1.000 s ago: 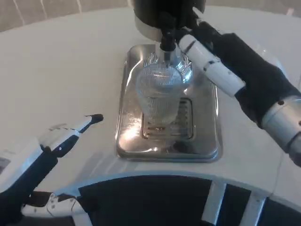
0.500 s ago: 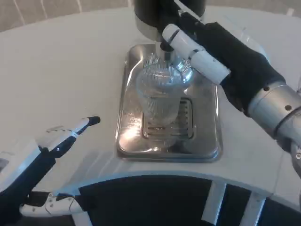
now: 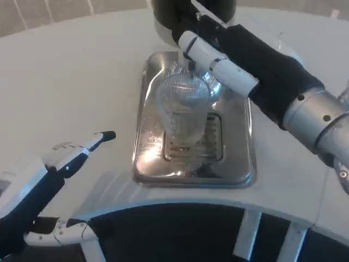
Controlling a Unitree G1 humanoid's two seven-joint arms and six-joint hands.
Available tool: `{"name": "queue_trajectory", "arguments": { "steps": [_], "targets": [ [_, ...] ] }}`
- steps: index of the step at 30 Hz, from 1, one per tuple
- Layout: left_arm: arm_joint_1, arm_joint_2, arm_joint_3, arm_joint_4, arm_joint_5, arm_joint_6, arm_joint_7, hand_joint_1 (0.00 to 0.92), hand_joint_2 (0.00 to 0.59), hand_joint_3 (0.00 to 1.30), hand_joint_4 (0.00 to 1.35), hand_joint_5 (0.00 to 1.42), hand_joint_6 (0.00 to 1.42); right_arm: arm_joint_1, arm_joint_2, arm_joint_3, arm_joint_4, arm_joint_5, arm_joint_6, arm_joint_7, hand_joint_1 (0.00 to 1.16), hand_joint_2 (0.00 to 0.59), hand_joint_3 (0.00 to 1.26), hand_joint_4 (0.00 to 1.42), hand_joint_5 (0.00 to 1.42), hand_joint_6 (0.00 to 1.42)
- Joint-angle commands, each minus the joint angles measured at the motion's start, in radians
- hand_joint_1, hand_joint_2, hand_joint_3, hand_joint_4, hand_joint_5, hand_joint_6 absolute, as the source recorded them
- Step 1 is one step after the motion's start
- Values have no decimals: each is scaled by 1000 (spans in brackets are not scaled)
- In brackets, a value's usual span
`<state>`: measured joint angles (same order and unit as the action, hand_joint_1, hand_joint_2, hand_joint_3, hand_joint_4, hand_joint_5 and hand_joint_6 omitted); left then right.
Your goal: Grasp the cup under the faucet to collect the drink, then remove the cup.
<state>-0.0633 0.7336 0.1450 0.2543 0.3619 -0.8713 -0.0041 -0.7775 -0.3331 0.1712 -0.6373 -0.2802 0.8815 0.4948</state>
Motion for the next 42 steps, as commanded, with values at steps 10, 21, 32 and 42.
{"name": "queue_trajectory", "arguments": {
  "steps": [10, 21, 32, 42],
  "targets": [
    [20, 2, 10, -3, -12, 7, -12, 79, 70, 127, 99, 155, 167, -28, -69, 114, 16, 13, -34, 28, 0, 444, 0, 0, 0, 0],
    [38, 11, 29, 7, -35, -4, -15, 79, 70, 127, 99, 155, 167, -62, -103, 217, 1, -58, -67, 40, 0, 444, 0, 0, 0, 0],
    [48, -3, 42, -5, -105, 26, -51, 85, 64, 114, 86, 156, 167, -61, -118, 257, -50, -122, -57, 64, 0, 444, 0, 0, 0, 0],
    [21, -90, 24, -129, -229, 228, -121, 156, 34, 2, 1, 187, 167, -32, -118, 242, -84, -146, -30, 65, 0, 456, 0, 0, 0, 0]
  ]
}}
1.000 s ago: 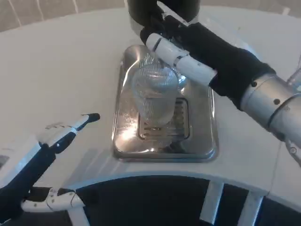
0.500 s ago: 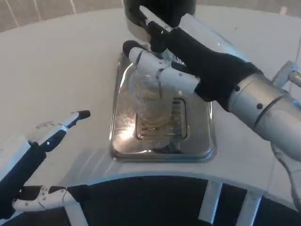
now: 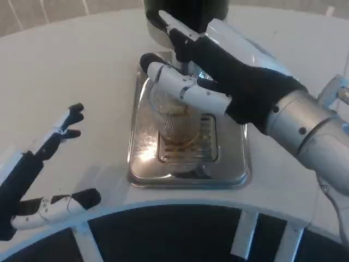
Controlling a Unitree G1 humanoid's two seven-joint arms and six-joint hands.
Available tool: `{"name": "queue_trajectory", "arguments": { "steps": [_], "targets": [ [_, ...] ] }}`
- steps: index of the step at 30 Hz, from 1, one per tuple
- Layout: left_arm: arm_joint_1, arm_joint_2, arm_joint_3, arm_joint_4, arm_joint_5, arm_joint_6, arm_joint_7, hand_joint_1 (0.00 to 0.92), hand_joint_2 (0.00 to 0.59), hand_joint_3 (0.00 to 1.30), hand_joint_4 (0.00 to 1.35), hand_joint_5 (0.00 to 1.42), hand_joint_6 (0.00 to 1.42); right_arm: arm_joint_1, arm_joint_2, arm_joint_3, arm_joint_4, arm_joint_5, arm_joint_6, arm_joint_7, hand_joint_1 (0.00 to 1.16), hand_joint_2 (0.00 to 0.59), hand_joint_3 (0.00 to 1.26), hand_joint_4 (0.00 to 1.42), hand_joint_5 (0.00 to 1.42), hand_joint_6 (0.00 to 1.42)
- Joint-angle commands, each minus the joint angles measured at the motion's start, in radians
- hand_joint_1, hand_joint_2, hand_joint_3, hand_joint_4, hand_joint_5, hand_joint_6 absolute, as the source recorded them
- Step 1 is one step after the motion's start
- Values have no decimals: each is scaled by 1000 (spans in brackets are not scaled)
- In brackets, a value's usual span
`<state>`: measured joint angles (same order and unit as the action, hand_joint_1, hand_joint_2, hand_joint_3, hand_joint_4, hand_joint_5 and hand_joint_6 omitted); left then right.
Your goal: Grasp the cup under the faucet to collect the drink, then remove the cup.
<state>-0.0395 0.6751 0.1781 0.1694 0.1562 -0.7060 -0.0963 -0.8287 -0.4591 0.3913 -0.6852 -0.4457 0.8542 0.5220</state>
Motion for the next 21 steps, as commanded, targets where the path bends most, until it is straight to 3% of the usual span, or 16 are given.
{"name": "queue_trajectory", "arguments": {
  "steps": [1, 16, 21],
  "targets": [
    [-6, -39, -11, -52, -22, 75, -33, 159, 34, 0, 0, 187, 167, 20, 8, 21, -38, 18, -1, 39, 0, 457, 0, 0, 0, 0],
    [-89, -176, -85, -70, 78, 158, 3, 214, 35, 0, 0, 191, 141, 34, -6, 6, -56, 14, 25, 52, 0, 460, 0, 0, 0, 0],
    [-119, -207, -96, -55, 104, 168, 18, 285, 35, 0, 0, 210, 124, 36, -7, -1, -58, 16, 28, 52, 0, 461, 0, 0, 0, 0]
  ]
}}
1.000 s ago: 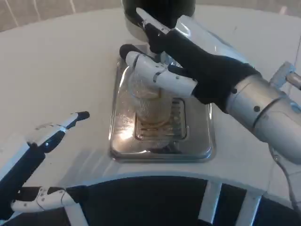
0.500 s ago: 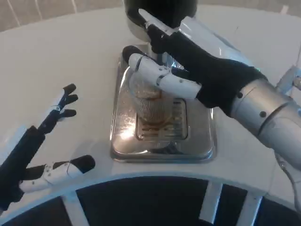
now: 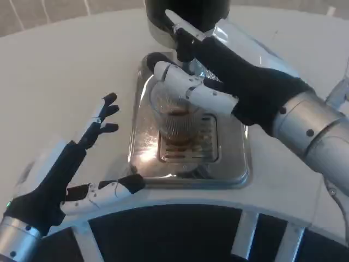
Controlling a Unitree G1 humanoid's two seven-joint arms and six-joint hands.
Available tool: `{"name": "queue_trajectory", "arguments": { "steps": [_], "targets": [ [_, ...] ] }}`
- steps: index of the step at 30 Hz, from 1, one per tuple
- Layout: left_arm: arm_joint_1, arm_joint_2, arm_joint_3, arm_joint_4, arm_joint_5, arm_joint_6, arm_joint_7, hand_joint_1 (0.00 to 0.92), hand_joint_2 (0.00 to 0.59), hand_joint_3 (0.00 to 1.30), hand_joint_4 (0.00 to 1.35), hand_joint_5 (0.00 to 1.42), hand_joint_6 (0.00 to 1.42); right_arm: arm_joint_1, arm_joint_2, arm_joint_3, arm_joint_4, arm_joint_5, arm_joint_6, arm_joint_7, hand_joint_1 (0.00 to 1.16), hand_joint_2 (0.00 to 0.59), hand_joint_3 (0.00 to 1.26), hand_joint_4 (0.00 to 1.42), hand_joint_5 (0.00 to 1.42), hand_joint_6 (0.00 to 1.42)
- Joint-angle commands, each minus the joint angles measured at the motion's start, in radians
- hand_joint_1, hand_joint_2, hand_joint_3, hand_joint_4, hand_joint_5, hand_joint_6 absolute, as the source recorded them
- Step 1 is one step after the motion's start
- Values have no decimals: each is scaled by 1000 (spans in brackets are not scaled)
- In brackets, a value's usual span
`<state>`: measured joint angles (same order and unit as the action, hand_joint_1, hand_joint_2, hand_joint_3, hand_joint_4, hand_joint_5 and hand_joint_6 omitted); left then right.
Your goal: Grasp the cup under the faucet to collect the drink, then remove the cup.
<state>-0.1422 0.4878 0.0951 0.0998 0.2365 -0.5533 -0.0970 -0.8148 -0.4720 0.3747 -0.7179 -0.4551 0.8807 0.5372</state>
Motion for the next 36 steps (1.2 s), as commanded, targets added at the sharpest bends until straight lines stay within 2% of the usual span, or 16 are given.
{"name": "queue_trajectory", "arguments": {
  "steps": [1, 13, 21, 36],
  "targets": [
    [-21, -24, -14, 17, 27, 17, 19, 292, 35, 0, 0, 211, 122, 24, 6, 14, -27, 26, 2, 36, 0, 461, 0, 0, 0, 0],
    [-99, -61, -47, 93, 72, 32, 57, 368, 42, 0, 0, 223, 99, 47, -2, -4, -30, 33, -5, 36, 0, 475, 0, 0, 0, 0],
    [-149, -84, -64, 144, 95, 63, 78, 373, 42, 0, 0, 232, 99, 53, -5, -17, -26, 41, -10, 35, 0, 475, 0, 0, 0, 0],
    [-232, -92, -90, 232, 106, 97, 117, 375, 42, 0, 0, 228, 89, 51, 2, -17, -20, 43, -10, 30, 0, 485, 0, 0, 0, 0]
  ]
}}
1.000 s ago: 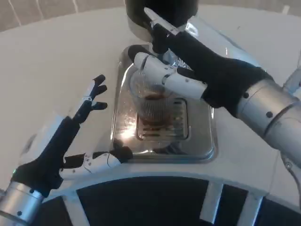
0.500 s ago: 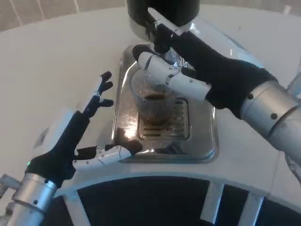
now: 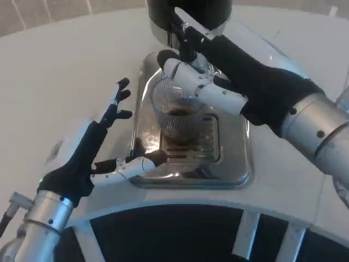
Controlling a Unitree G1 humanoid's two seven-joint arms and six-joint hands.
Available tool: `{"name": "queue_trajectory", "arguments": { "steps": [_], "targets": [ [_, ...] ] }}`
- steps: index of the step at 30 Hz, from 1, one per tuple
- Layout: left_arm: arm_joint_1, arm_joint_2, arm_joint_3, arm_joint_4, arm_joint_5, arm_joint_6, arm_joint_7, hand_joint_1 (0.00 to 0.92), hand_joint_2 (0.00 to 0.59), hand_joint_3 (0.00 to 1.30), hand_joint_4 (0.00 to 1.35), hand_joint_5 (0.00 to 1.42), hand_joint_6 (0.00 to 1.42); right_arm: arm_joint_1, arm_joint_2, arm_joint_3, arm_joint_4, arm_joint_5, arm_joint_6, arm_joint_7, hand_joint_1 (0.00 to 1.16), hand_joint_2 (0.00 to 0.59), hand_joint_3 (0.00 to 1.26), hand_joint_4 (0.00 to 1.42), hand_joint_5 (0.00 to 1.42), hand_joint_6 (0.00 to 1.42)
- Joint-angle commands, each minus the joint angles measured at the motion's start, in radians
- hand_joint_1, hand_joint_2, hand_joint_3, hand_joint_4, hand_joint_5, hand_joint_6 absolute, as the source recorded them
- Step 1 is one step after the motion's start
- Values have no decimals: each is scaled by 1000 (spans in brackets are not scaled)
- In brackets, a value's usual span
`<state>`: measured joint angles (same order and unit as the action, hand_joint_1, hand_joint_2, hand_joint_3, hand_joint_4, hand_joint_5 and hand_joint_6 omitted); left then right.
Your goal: Grasp the cup under the faucet to collect the drink, then remove the cup.
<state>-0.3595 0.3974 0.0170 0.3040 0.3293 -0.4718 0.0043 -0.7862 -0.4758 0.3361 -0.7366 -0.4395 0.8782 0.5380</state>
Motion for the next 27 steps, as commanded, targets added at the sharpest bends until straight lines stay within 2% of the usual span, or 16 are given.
{"name": "queue_trajectory", "arguments": {
  "steps": [1, 21, 27],
  "targets": [
    [-21, -1, -13, 35, 14, 16, 17, 375, 42, 0, 0, 228, 88, 22, 6, 22, -1, 26, -7, 29, 0, 485, 0, 0, 0, 0],
    [-108, 2, -45, 154, 20, 11, 39, 375, 46, 0, 0, 228, 84, 18, 4, 29, 7, 22, -12, 30, 0, 485, 0, 0, 0, 0],
    [-129, -2, -47, 187, 24, 5, 39, 375, 47, 0, 0, 228, 83, 4, -6, 59, 23, 0, -38, 38, 0, 485, 0, 0, 0, 0]
  ]
}}
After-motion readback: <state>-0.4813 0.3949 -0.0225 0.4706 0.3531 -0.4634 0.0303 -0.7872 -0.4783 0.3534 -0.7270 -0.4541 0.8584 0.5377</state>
